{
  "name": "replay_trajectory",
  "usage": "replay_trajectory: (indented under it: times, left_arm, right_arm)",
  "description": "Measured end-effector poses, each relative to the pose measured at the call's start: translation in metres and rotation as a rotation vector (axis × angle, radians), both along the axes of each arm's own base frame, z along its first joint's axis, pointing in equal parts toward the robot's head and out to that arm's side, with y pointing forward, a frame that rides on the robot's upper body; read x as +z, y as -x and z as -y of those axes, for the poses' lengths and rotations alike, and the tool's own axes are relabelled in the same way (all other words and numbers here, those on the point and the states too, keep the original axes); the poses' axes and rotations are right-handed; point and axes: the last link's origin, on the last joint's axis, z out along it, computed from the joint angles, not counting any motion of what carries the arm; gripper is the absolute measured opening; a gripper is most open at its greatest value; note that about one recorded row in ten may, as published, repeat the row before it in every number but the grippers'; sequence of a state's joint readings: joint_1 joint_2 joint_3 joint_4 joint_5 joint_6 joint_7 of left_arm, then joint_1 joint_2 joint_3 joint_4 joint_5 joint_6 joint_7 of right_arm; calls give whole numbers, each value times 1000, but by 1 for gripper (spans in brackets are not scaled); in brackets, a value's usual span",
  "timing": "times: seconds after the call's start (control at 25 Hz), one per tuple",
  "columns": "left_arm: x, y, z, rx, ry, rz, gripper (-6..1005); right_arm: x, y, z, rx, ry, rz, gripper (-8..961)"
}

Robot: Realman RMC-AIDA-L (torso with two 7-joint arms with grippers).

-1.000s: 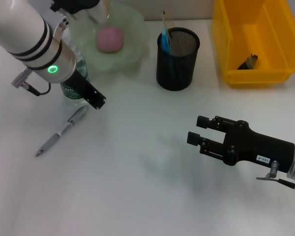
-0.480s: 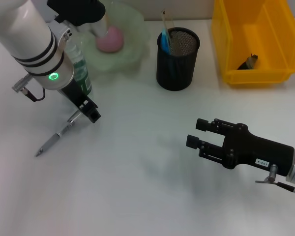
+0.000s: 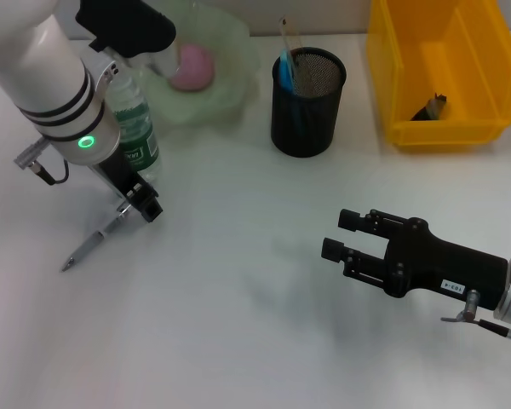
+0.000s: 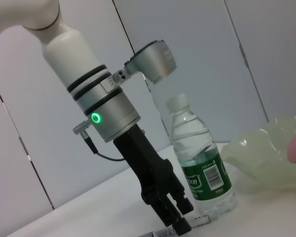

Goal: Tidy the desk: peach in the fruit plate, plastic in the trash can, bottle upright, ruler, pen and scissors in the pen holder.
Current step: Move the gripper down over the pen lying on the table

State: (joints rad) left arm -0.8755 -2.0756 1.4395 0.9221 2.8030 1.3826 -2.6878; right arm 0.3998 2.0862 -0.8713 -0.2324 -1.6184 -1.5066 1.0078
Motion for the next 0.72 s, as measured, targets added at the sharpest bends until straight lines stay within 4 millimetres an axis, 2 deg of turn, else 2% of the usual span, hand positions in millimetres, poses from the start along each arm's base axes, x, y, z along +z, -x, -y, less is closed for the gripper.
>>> replay_trajectory:
  times: [0.24, 0.72]
  left_arm:
    - [-3, 12, 4, 35, 15, -14, 562]
    - [0, 16, 4, 35, 17, -55, 558]
  right_arm:
    - [0, 0, 0, 0, 2, -1, 615]
    - [-1, 0, 0, 0, 2, -1, 616]
